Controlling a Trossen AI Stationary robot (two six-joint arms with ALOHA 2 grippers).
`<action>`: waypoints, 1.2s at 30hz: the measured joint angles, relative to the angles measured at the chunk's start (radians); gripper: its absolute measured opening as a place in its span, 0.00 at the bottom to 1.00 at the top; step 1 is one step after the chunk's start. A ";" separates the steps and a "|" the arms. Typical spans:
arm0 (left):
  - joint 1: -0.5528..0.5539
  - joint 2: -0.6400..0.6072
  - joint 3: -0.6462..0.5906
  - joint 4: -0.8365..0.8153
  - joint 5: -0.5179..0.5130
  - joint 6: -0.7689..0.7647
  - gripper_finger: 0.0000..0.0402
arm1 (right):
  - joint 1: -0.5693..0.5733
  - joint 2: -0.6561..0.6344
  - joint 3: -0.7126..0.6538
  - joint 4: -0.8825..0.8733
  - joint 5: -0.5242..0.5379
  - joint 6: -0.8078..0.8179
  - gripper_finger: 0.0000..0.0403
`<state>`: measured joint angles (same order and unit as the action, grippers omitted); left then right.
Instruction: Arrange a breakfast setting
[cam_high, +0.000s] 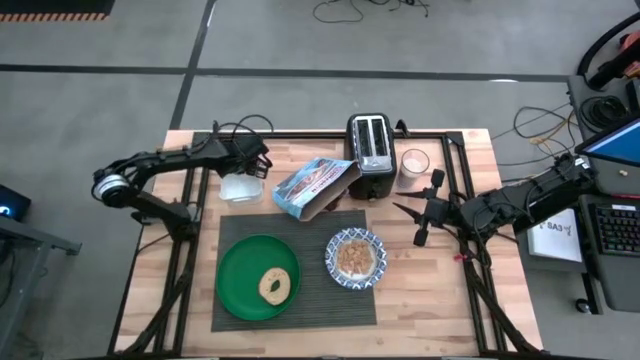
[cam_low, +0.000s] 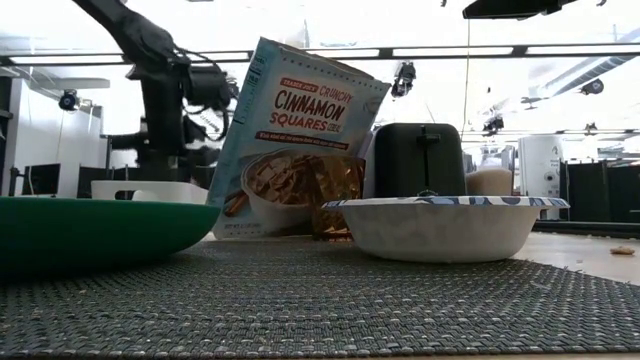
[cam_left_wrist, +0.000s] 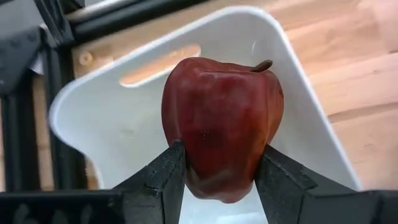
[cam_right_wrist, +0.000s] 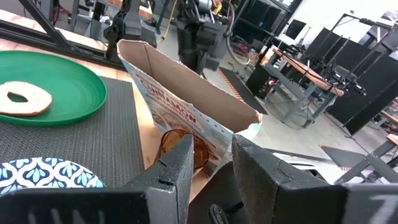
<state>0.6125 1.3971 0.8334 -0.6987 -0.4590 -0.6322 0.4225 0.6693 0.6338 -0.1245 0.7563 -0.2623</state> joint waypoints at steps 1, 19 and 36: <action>0.000 -0.014 0.010 -0.009 -0.002 0.008 0.36 | 0.000 0.000 0.000 0.000 0.000 0.000 0.25; -0.412 -0.311 0.374 -0.479 0.035 0.091 0.35 | 0.000 0.000 0.000 0.002 0.000 0.008 0.25; -1.118 -0.148 0.228 -0.507 0.389 -0.317 0.35 | 0.000 0.000 0.000 0.003 0.000 0.008 0.25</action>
<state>-0.5052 1.2487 1.0614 -1.2056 -0.0704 -0.9495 0.4225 0.6693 0.6338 -0.1219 0.7560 -0.2543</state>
